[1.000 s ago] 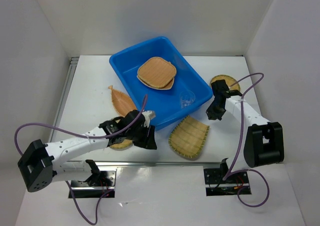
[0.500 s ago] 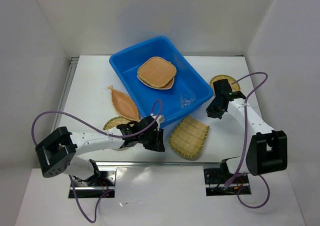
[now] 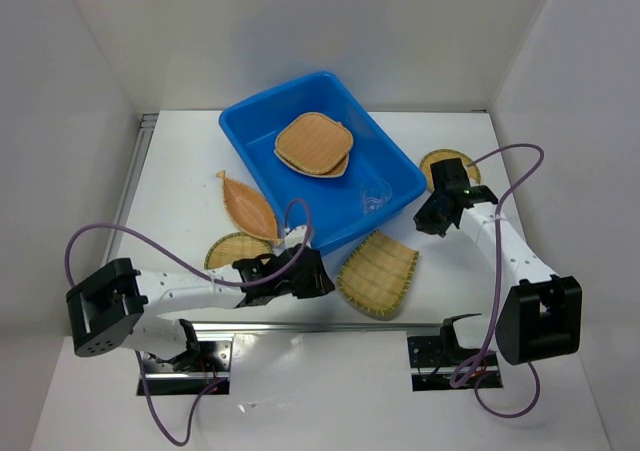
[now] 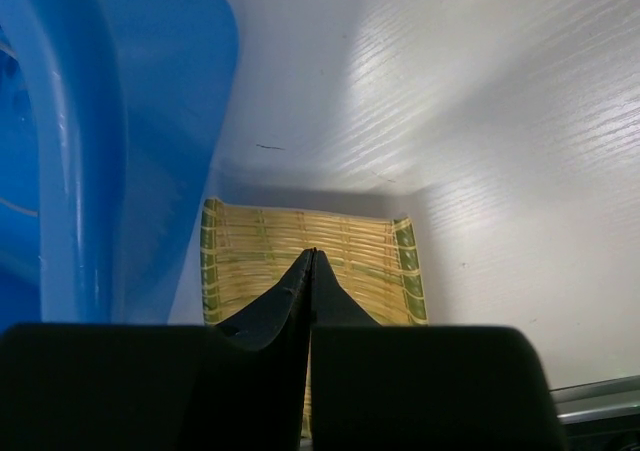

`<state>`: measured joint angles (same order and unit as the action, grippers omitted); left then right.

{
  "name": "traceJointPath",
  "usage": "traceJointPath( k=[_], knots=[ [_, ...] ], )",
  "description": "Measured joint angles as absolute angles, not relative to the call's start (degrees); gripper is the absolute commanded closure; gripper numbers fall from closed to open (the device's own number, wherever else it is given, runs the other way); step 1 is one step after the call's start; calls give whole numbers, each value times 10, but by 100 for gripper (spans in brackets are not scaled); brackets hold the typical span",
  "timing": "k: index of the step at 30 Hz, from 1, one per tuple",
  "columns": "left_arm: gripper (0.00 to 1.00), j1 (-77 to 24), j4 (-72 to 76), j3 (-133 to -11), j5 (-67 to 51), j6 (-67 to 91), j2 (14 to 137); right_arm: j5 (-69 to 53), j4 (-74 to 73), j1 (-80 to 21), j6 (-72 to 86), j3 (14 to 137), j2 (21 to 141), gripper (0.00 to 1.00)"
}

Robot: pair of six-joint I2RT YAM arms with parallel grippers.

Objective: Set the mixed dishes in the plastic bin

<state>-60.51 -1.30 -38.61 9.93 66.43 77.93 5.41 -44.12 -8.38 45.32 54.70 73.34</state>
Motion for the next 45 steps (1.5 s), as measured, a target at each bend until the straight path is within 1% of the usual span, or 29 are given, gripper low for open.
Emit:
traceJointPath(
  k=[4, 6, 9, 10, 17, 24, 33, 34, 37, 39, 41, 42, 43, 45],
  knots=[
    [60, -651, -12, -385, 143, 712, 779, 55, -440, -84, 449, 548, 735, 99],
    [56, -675, -13, -385, 172, 738, 779, 55, -439, -84, 448, 551, 735, 99],
    [55, -707, -16, -385, 212, 775, 783, 56, -436, -84, 443, 560, 735, 99],
    [54, -716, -18, -386, 225, 788, 788, 56, -434, -84, 442, 563, 735, 98],
    [54, -762, -39, -406, 303, 876, 846, 57, -425, -84, 427, 575, 734, 98],
    [53, -775, -44, -442, 354, 934, 889, 56, -424, -96, 421, 576, 714, 95],
    [53, -778, -19, -470, 367, 975, 949, 60, -424, -128, 408, 576, 699, 95],
    [55, -778, -19, -475, 368, 978, 960, 62, -424, -131, 406, 576, 699, 95],
    [59, -778, -17, -496, 370, 980, 993, 68, -424, -140, 403, 576, 698, 94],
    [65, -778, -17, -509, 370, 981, 1009, 69, -424, -145, 402, 576, 698, 94],
    [81, -778, -11, -521, 377, 997, 1022, 69, -424, -150, 401, 576, 696, 94],
    [95, -778, -4, -528, 382, 1006, 1026, 69, -424, -152, 400, 576, 695, 93],
    [100, -777, 6, -537, 384, 1013, 1029, 69, -424, -152, 399, 576, 694, 93],
    [100, -778, 14, -554, 378, 1007, 1031, 72, -424, -155, 397, 576, 691, 92]
  ],
)
